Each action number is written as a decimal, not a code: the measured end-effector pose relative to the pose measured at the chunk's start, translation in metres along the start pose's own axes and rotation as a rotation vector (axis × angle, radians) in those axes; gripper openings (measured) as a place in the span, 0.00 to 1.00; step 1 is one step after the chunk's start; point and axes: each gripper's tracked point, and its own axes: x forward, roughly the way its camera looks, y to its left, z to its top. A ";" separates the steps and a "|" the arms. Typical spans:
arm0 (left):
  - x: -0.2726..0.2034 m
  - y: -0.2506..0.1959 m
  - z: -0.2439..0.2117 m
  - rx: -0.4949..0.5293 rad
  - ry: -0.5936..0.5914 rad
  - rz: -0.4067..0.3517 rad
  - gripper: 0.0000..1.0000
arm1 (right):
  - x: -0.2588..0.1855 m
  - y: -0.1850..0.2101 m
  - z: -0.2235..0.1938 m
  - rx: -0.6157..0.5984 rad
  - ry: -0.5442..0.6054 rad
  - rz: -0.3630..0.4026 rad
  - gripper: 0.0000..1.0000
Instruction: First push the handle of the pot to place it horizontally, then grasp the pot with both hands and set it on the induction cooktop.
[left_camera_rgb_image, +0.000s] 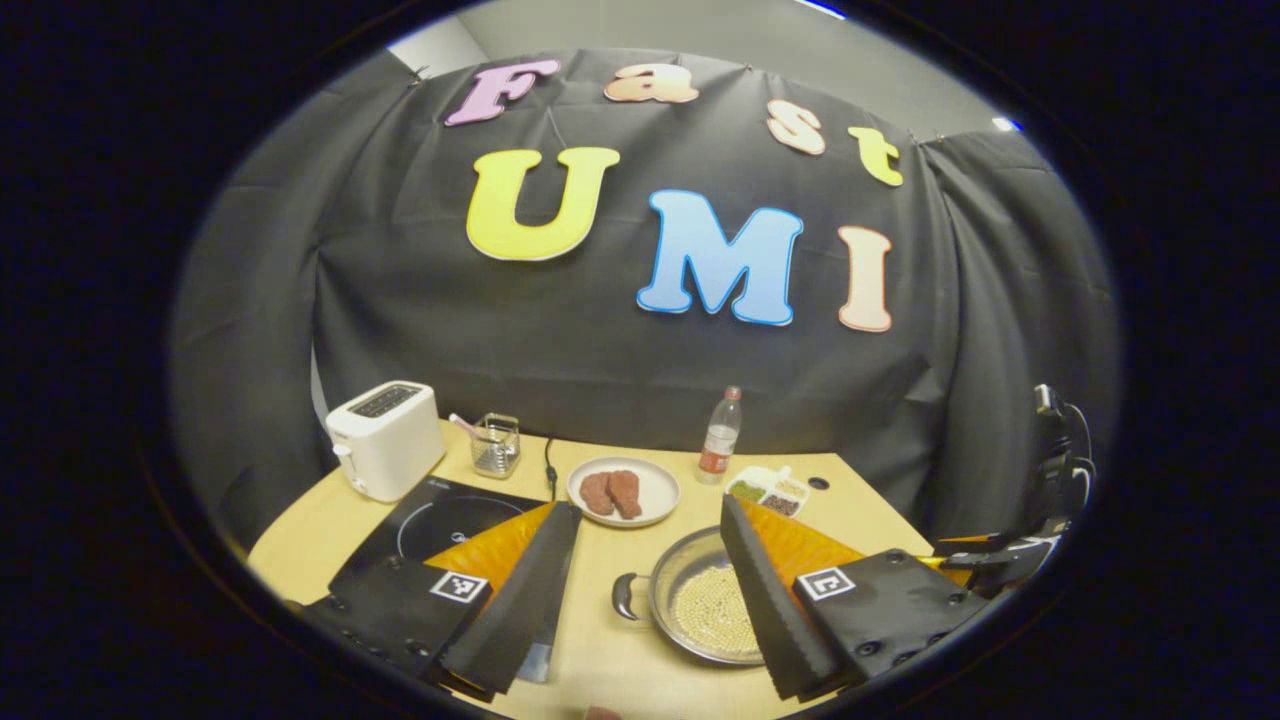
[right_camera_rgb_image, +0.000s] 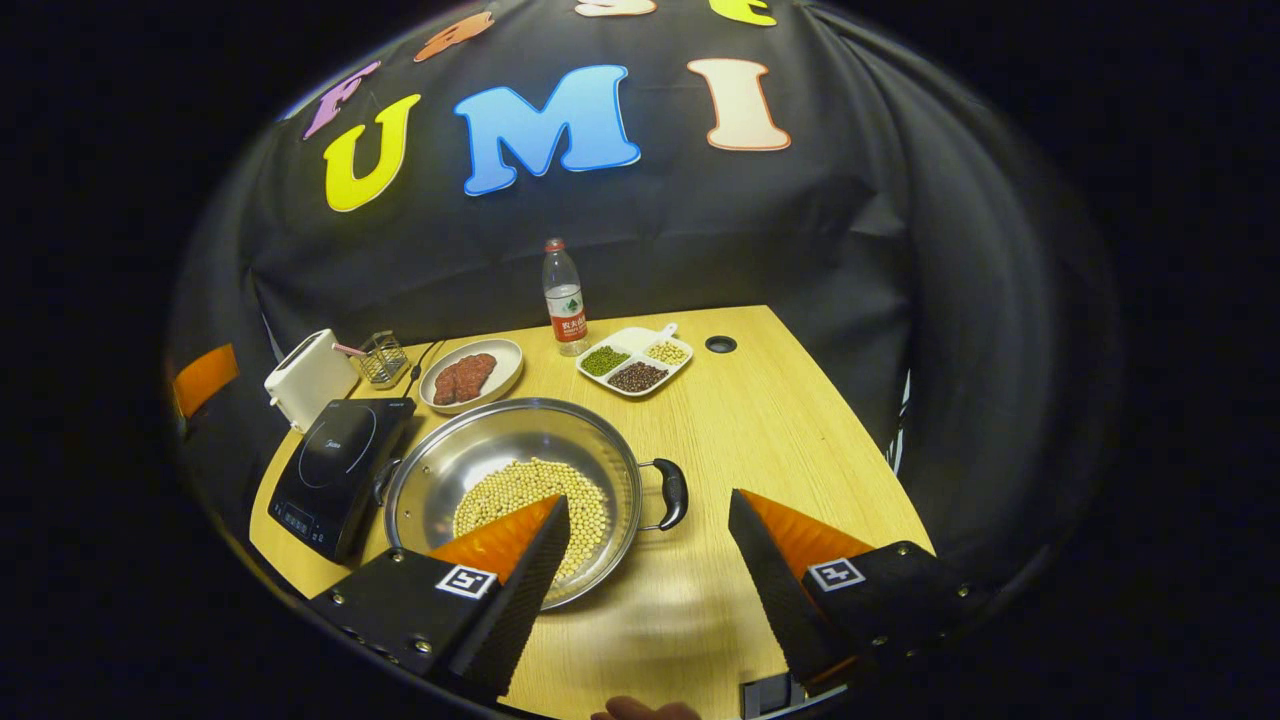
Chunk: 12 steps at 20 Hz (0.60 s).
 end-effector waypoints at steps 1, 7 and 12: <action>0.005 0.000 -0.012 0.001 0.025 -0.005 0.95 | 0.005 -0.001 -0.004 0.003 0.002 0.002 0.98; 0.051 0.004 -0.090 -0.010 0.188 -0.003 0.96 | 0.042 -0.005 -0.016 0.011 0.043 0.000 0.97; 0.091 0.014 -0.135 0.021 0.274 0.010 0.97 | 0.073 -0.010 -0.023 -0.010 0.073 -0.010 0.98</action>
